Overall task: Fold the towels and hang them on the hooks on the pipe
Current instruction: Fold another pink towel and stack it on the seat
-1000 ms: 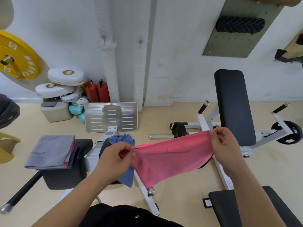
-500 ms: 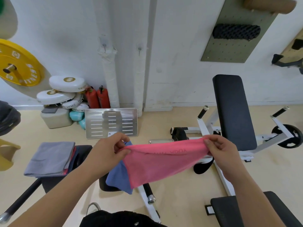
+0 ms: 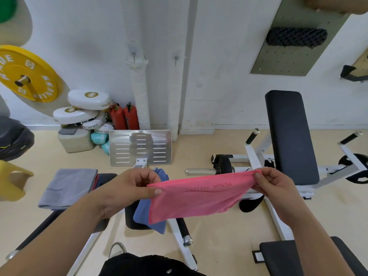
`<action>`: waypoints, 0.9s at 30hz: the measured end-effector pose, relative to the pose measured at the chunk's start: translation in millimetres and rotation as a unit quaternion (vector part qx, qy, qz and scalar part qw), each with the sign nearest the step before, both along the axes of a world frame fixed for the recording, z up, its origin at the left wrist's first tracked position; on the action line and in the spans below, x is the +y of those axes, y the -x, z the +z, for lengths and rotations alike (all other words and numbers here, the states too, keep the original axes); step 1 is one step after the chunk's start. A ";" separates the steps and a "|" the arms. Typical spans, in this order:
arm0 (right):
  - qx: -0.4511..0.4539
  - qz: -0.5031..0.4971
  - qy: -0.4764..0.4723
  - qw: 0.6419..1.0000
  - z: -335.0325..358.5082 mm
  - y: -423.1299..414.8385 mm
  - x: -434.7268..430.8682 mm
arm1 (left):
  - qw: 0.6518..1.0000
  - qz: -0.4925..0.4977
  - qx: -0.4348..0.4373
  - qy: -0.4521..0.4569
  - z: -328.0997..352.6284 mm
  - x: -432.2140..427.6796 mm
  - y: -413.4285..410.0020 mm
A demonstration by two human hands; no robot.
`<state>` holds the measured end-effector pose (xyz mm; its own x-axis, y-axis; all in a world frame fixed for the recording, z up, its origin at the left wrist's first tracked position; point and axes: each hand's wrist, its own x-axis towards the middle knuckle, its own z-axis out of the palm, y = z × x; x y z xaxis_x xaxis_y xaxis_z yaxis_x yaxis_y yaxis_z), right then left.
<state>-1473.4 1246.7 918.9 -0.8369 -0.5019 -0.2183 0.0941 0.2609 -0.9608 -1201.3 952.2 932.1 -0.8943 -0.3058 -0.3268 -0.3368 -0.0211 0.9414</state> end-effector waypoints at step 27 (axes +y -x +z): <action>0.019 0.026 -0.051 0.998 -4.7 -41.0 -105.7 | 0.931 0.363 -0.022 -0.028 -0.8 -22.5 -36.5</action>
<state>-1432.4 1141.0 914.2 -0.8186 -0.5225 -0.2386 0.0409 0.3612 -0.9316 -1164.8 929.8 931.3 -0.4428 -0.8065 -0.3918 -0.2534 -0.3067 0.9175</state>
